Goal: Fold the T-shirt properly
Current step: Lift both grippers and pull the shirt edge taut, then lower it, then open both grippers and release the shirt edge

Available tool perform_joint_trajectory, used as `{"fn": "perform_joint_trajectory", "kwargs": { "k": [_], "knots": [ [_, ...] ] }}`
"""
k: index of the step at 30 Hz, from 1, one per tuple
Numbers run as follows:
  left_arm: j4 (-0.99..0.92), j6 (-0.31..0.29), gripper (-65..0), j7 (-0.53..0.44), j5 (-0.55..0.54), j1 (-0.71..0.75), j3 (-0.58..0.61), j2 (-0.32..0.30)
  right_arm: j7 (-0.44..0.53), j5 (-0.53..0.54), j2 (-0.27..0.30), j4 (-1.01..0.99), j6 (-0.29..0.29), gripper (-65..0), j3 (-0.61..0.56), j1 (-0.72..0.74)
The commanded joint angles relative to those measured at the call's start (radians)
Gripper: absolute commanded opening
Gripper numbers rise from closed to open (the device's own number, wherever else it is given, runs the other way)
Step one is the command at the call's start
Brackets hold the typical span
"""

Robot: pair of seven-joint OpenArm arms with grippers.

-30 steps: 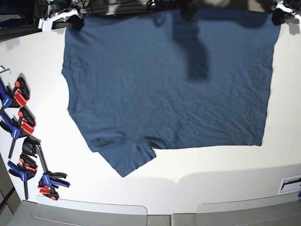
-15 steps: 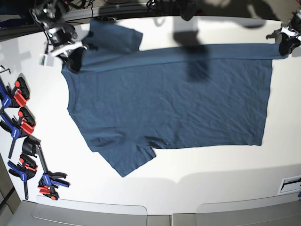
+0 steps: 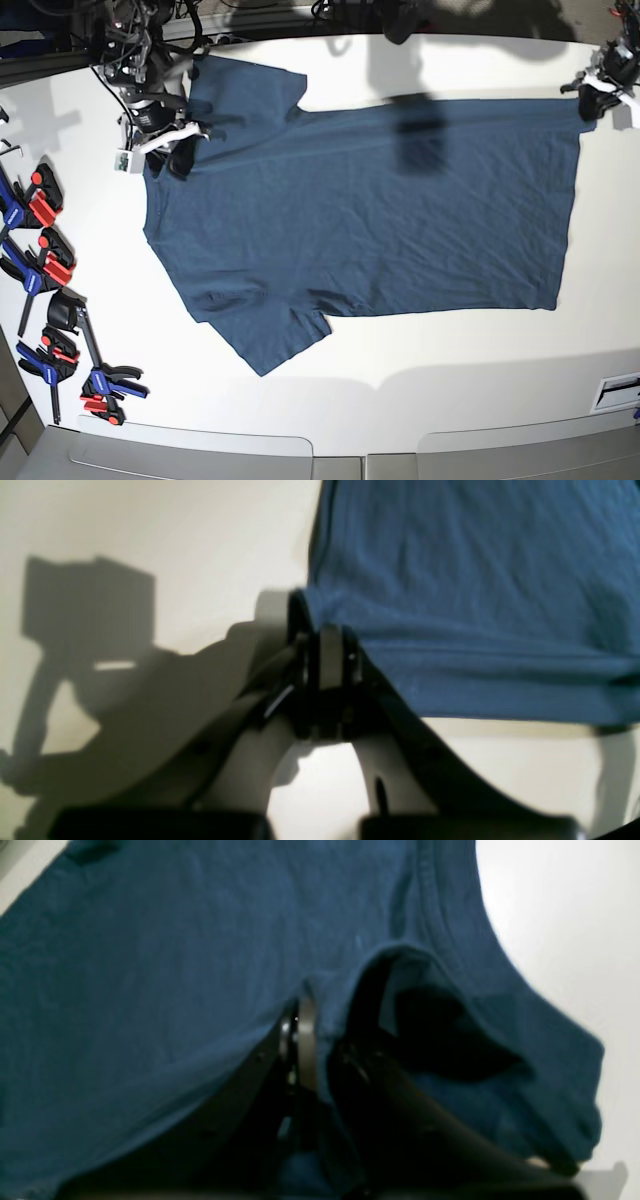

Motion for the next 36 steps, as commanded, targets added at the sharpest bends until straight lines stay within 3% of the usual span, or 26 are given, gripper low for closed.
{"fn": "perform_joint_trajectory", "kwargs": {
  "k": [1,13,14,16,18,21,28,32,36],
  "knots": [
    [0.014,-0.003,-65.0,-0.03,-0.016,0.0,-0.01,-0.034,0.036,-0.008,0.01,0.017,0.005,-65.0,0.005,0.008],
    [0.014,-0.003,-65.0,-0.04,-0.015,-0.011,-0.01,-0.061,0.053,-0.037,0.01,0.017,-0.015,-65.0,0.005,0.021],
    [0.014,-0.004,-57.1,-0.042,-0.015,-0.011,-0.01,-0.061,0.056,-0.037,0.01,0.017,-0.015,-61.8,0.005,0.021],
    [0.014,-0.003,-42.5,-0.046,-0.015,-0.011,-0.01,-0.061,0.061,-0.037,0.01,0.018,-0.011,-41.4,0.005,0.021],
    [0.014,-0.003,-41.3,-0.057,-0.016,-0.011,-0.01,-0.068,0.061,-0.036,0.011,0.018,-0.012,-29.2,0.005,0.021],
    [0.016,-0.003,-41.4,-0.085,-0.016,-0.011,-0.011,-0.092,0.035,-0.036,0.01,0.037,-0.012,-28.6,0.007,0.021],
    [0.088,-0.003,-41.3,-0.076,-0.016,-0.011,-0.088,-0.155,-0.227,0.07,0.01,0.214,-0.011,-28.9,0.128,-0.026],
    [0.144,0.02,-41.4,-0.074,-0.015,-0.01,-0.175,-0.178,-0.255,0.143,0.007,0.3,-0.011,-29.1,0.211,-0.147],
    [0.15,0.019,-41.3,-0.075,-0.015,-0.01,-0.209,-0.214,-0.253,0.187,-0.011,0.296,-0.01,-29.1,0.221,-0.269]
  ]
}}
